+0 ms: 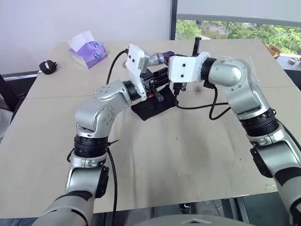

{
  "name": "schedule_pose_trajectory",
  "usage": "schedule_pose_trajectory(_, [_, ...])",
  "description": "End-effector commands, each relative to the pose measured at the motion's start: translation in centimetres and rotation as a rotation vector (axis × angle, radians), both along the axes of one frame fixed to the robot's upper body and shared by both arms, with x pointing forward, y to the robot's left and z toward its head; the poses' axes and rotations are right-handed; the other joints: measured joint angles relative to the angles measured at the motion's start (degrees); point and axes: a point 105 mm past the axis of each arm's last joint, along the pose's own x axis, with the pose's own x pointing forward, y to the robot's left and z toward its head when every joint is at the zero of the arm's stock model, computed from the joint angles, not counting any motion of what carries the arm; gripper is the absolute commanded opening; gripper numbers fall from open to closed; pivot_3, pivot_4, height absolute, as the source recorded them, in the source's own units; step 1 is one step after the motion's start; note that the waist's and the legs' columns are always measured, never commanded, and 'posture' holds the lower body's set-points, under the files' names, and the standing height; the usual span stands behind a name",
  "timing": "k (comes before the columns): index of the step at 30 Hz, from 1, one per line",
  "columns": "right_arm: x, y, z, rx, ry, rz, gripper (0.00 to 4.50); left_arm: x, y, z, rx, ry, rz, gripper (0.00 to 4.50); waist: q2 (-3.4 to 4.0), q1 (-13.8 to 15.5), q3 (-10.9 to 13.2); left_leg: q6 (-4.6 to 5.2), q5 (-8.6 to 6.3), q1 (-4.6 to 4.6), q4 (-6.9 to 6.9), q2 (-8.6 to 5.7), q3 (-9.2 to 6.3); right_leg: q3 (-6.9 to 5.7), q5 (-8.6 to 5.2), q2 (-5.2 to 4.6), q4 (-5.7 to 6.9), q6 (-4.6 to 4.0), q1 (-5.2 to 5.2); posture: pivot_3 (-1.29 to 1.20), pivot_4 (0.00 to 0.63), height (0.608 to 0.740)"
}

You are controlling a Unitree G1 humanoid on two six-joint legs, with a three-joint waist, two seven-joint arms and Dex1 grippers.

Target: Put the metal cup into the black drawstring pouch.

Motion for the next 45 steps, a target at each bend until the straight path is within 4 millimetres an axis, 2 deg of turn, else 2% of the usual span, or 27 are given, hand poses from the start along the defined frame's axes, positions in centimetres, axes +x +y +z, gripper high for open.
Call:
schedule_pose_trajectory(1, [-0.8, -0.2, 2.5, 0.077, -0.053, 0.012, 0.00, -0.1, -0.2, 1.2, -0.006, -0.046, -0.009, 0.15, 0.00, 0.01, 0.00, 0.00, 0.00, 0.00, 0.00, 0.00, 0.00, 0.00, 0.00, 0.00, 0.00, 0.00, 0.00, 0.00, 0.150, 0.740])
schedule_pose_trajectory(5, [0.4, -1.4, 4.8, 0.328, 0.060, -0.051, 0.00, 0.5, 0.5, 0.6, 0.017, -0.029, 0.022, 0.15, 0.00, -0.04, 0.00, -0.01, 0.01, 0.01, 0.01, 0.02, -0.01, 0.00, 0.00, 0.01, 0.03, 0.00, 0.00, 0.00, 0.150, 0.740])
schedule_pose_trajectory(7, [3.3, -5.0, 6.7, 0.500, 0.090, -0.181, 0.00, 0.7, 1.3, 0.7, 0.024, -0.031, 0.046, 0.15, 0.03, 0.01, 0.02, -0.01, 0.01, 0.01, 0.01, 0.02, -0.02, 0.00, 0.00, 0.02, 0.06, 0.00, 0.00, 0.00, 0.150, 0.740])
schedule_pose_trajectory(10, [6.3, -9.9, 7.8, 0.679, 0.137, -0.343, 0.00, 1.1, 2.3, 0.5, 0.047, -0.030, 0.080, 0.15, -0.01, 0.23, 0.03, 0.00, 0.01, -0.01, 0.07, -0.01, 0.05, -0.05, 0.01, -0.02, 0.04, 0.00, 0.03, 0.00, 0.150, 0.740])
schedule_pose_trajectory(12, [7.8, -13.3, 6.9, 0.726, 0.165, -0.452, 0.00, 1.5, 3.4, 0.2, 0.077, -0.035, 0.121, 0.15, 0.00, 0.23, 0.03, 0.01, 0.00, 0.00, 0.07, -0.01, 0.18, -0.05, 0.01, -0.04, 0.02, 0.00, 0.04, 0.00, 0.150, 0.740])
schedule_pose_trajectory(15, [8.6, -15.4, 5.4, 0.698, 0.167, -0.518, 0.00, 2.2, 4.1, 0.7, 0.078, -0.053, 0.162, 0.15, 0.02, 0.08, 0.05, 0.01, 0.00, -0.03, 0.03, -0.02, 0.28, -0.03, 0.00, -0.04, -0.05, 0.00, 0.04, 0.00, 0.150, 0.740])
schedule_pose_trajectory(17, [8.8, -16.2, 4.4, 0.701, 0.187, -0.541, 0.00, 2.7, 4.0, 0.7, 0.082, -0.054, 0.178, 0.15, 0.04, -0.21, 0.06, -0.01, 0.01, -0.06, -0.05, 0.00, 0.40, 0.06, 0.01, -0.03, -0.03, 0.01, -0.03, 0.00, 0.150, 0.740])
schedule_pose_trajectory(21, [8.4, -15.7, 1.7, 0.693, 0.283, -0.501, 0.00, 3.4, 3.1, -0.9, 0.183, -0.043, 0.182, 0.15, 0.05, -0.24, 0.06, -0.20, 0.12, -0.10, -0.18, 0.06, 0.55, 0.19, 0.01, 0.03, 0.03, 0.01, -0.18, 0.00, 0.150, 0.740])
schedule_pose_trajectory(25, [6.7, -15.7, -1.6, 0.689, 0.406, -0.443, 0.00, 3.4, 2.7, -2.1, 0.250, -0.058, 0.178, 0.15, 0.06, 0.00, 0.07, -0.17, 0.11, -0.17, -0.14, 0.04, 0.61, 0.24, 0.02, 0.02, 0.01, 0.03, -0.21, 0.00, 0.150, 0.740])
schedule_pose_trajectory(27, [5.0, -15.5, -4.2, 0.610, 0.500, -0.417, 0.00, 2.3, 2.3, -1.4, 0.163, -0.028, 0.100, 0.15, 0.06, 0.19, 0.07, -0.16, 0.10, -0.16, -0.10, 0.04, 0.61, 0.26, 0.02, 0.02, 0.01, 0.03, -0.21, 0.00, 0.150, 0.740])
schedule_pose_trajectory(29, [4.0, -16.3, -5.6, 0.615, 0.514, -0.452, 0.00, 1.2, 2.3, -0.9, 0.120, -0.008, 0.044, 1.15, 0.06, 0.19, 0.07, -0.07, 0.05, -0.19, -0.10, 0.07, 0.52, 0.17, 0.01, 0.02, 0.03, 0.05, -0.20, 0.00, 0.150, 0.740])
schedule_pose_trajectory(30, [3.3, -16.5, -6.3, 0.615, 0.531, -0.454, 0.32, 0.8, 2.5, -0.8, 0.115, -0.004, 0.033, 1.39, 0.06, 0.17, 0.07, -0.02, 0.01, -0.21, -0.09, 0.08, 0.50, 0.17, 0.01, 0.02, 0.05, 0.05, -0.20, 0.00, 0.150, 0.740])
schedule_pose_trajectory(31, [1.8, -16.8, -7.9, 0.607, 0.565, -0.451, 0.52, 0.3, 3.3, -1.1, 0.113, 0.007, 0.055, 1.49, 0.07, -0.07, 0.11, -0.02, 0.01, -0.21, -0.08, 0.08, 0.51, 0.18, 0.01, 0.02, 0.03, 0.05, -0.20, 0.00, 0.150, 0.740])
schedule_pose_trajectory(32, [0.3, -16.8, -9.2, 0.591, 0.604, -0.435, 0.87, -0.1, 4.1, -1.3, 0.113, 0.013, 0.083, 2.14, 0.06, 0.02, 0.06, 0.07, -0.03, -0.12, 0.00, 0.05, 0.53, 0.31, 0.01, 0.02, 0.00, 0.05, -0.21, 0.00, 0.150, 0.740])
schedule_pose_trajectory(33, [-1.1, -16.8, -10.1, 0.585, 0.640, -0.419, 1.30, -0.3, 4.9, -1.6, 0.110, 0.019, 0.126, 2.33, 0.08, 0.03, 0.05, 0.08, -0.05, 0.03, -0.03, 0.08, 0.42, 0.32, -0.03, 0.06, 0.02, 0.07, -0.10, 0.00, 0.150, 0.740])
schedule_pose_trajectory(35, [-3.5, -16.9, -11.6, 0.598, 0.677, -0.411, 2.06, -1.0, 6.4, -2.1, 0.041, -0.009, 0.263, 3.12, 0.17, 0.04, 0.00, 0.08, -0.05, 0.03, -0.09, 0.10, 0.33, 0.32, -0.03, 0.08, 0.03, 0.06, -0.13, 0.00, 0.150, 0.740])
schedule_pose_trajectory(36, [-4.4, -16.9, -12.2, 0.607, 0.693, -0.413, 2.49, -1.4, 7.1, -2.2, 0.007, -0.052, 0.329, 3.17, 0.20, -0.01, 0.00, 0.07, -0.05, 0.08, -0.11, 0.13, 0.27, 0.36, -0.04, 0.06, 0.03, 0.08, -0.10, 0.00, 0.150, 0.740])
schedule_pose_trajectory(37, [-5.2, -16.8, -12.6, 0.658, 0.714, -0.409, 3.03, -2.2, 7.6, -3.4, 0.019, -0.024, 0.348, 3.17, 0.19, -0.06, 0.00, 0.08, -0.05, 0.06, -0.10, 0.16, 0.33, 0.50, -0.03, 0.03, 0.03, 0.09, -0.14, 0.00, 0.150, 0.740])
schedule_pose_trajectory(38, [-5.7, -16.9, -12.9, 0.692, 0.714, -0.412, 3.03, -3.1, 7.7, -4.6, 0.027, 0.020, 0.331, 3.17, 0.17, -0.17, 0.01, 0.08, -0.05, 0.10, -0.06, 0.16, 0.42, 0.60, -0.02, 0.02, 0.06, 0.10, -0.14, 0.00, 0.150, 0.740])
schedule_pose_trajectory(40, [-7.2, -17.0, -14.0, 0.642, 0.767, -0.409, 3.03, -4.5, 8.3, -6.1, 0.017, 0.072, 0.337, 3.17, 0.18, -0.14, 0.01, 0.10, -0.06, 0.24, -0.01, 0.15, 0.54, 0.74, -0.02, 0.05, 0.07, 0.10, -0.08, 0.00, 0.150, 0.740])
schedule_pose_trajectory(43, [-8.7, -16.9, -14.5, 0.638, 0.728, -0.412, 3.73, -6.2, 9.7, -8.2, 0.034, 0.101, 0.384, 3.95, 0.07, 0.20, -0.05, 0.13, -0.05, 0.39, 0.17, 0.12, 0.56, 0.68, -0.04, 0.07, 0.09, 0.08, 0.10, 0.00, 0.150, 0.740])
schedule_pose_trajectory(44, [-9.0, -16.9, -14.5, 0.643, 0.702, -0.413, 4.14, -6.5, 10.2, -8.6, 0.055, 0.096, 0.422, 4.38, 0.06, 0.29, -0.06, 0.13, -0.06, 0.46, 0.26, 0.11, 0.55, 0.62, -0.08, 0.10, 0.09, 0.01, 0.22, 0.00, 0.150, 0.740])
schedule_pose_trajectory(45, [-9.3, -16.8, -14.5, 0.652, 0.683, -0.414, 4.46, -6.7, 10.7, -9.0, 0.073, 0.094, 0.458, 4.50, 0.05, 0.38, -0.06, 0.14, -0.06, 0.52, 0.30, 0.11, 0.57, 0.59, -0.27, 0.12, 0.09, 0.00, 0.32, 0.00, 0.150, 0.740])
